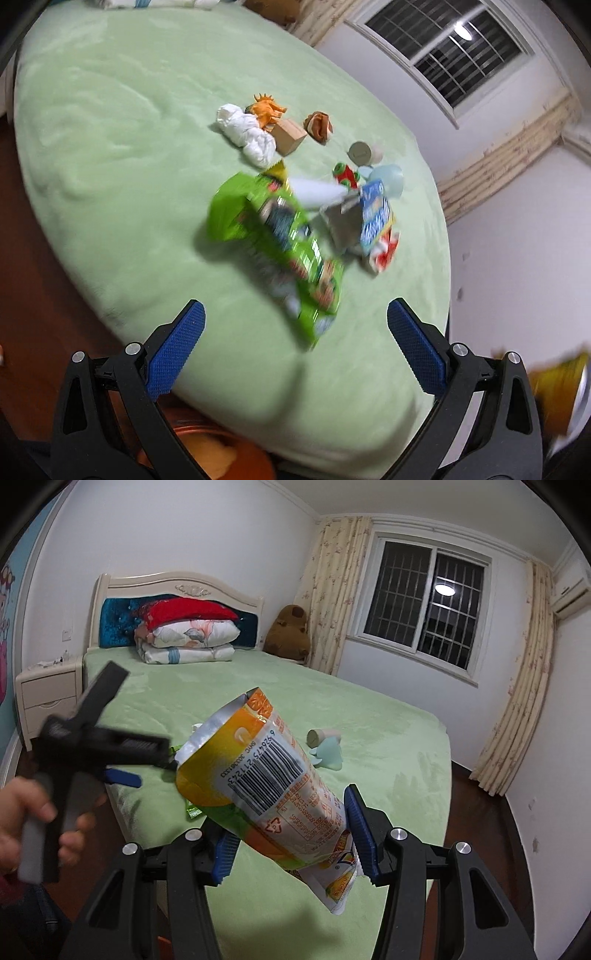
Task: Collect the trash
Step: 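Grasp the green snack bag with the left gripper while the right gripper carries the pouch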
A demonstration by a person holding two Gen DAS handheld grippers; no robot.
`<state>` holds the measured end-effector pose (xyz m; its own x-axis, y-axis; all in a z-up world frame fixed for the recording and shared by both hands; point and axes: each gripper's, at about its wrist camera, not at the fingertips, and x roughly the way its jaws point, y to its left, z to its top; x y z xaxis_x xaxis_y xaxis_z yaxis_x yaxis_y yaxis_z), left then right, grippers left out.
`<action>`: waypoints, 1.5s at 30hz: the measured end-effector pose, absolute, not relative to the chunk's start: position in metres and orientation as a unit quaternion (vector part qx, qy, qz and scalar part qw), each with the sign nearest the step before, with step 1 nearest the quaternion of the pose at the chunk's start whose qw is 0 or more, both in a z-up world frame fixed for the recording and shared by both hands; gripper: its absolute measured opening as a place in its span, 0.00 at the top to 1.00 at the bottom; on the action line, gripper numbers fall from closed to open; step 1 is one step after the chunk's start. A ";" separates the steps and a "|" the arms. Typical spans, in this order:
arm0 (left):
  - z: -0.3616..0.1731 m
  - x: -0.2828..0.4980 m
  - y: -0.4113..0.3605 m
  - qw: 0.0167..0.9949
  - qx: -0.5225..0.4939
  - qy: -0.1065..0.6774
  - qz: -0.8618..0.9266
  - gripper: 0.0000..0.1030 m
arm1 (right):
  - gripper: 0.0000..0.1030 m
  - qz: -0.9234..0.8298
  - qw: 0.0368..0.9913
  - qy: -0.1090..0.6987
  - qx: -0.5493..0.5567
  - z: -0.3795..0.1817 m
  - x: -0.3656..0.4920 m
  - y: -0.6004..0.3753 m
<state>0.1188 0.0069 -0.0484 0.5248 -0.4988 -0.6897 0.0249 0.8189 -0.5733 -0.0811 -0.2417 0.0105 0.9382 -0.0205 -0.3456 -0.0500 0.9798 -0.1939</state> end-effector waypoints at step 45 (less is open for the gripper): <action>-0.007 -0.017 0.013 0.892 -0.012 0.423 -0.159 0.64 | 0.49 0.171 0.946 0.275 0.018 -0.017 -0.111 -0.243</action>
<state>-0.0175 0.0135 -0.0066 0.5919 -0.2934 -0.7507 0.2730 0.9493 -0.1558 -0.1109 -0.2427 -0.0169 0.7905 0.3339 -0.5135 -0.3139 0.9407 0.1285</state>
